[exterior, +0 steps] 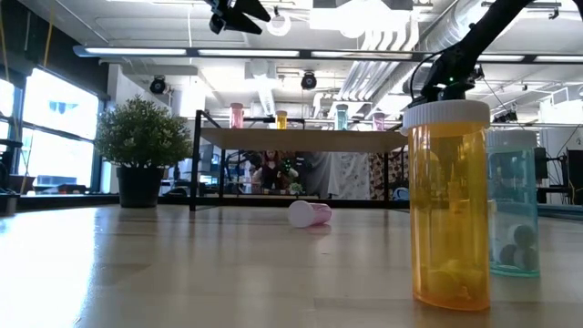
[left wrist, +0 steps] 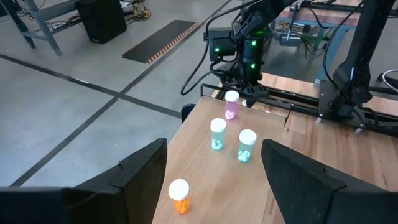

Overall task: Pick and place medicine bottles onto shelf by color
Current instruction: Put the pink pill bottle on the shelf aligned with the other pink pill bottles

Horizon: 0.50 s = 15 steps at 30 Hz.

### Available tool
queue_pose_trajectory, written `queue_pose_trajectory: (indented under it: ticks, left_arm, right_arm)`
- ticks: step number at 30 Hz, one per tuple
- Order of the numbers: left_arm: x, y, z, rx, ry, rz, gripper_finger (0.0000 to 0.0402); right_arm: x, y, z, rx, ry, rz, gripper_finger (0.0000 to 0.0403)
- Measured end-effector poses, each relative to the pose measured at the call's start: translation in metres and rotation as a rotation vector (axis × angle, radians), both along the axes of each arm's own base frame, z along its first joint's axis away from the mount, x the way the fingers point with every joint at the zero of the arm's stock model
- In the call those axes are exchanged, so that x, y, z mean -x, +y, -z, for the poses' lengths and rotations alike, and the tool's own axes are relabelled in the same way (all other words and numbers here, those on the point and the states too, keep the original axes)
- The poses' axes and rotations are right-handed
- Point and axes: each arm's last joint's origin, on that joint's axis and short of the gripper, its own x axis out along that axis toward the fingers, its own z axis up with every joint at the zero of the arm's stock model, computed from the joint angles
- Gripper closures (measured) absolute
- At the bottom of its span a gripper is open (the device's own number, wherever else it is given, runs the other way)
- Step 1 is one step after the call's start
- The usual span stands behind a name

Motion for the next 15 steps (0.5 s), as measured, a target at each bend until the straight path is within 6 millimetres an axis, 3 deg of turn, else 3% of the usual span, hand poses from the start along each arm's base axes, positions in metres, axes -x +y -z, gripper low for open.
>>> queue_pose_trajectory:
  ticks: [15]
  left_arm:
    - [0.0000,0.0000,-0.0001,0.002,-0.003,-0.002,0.0149]
  right_arm:
    - [-0.0040,-0.0024,0.0089,-0.014,0.026,0.030,0.0208]
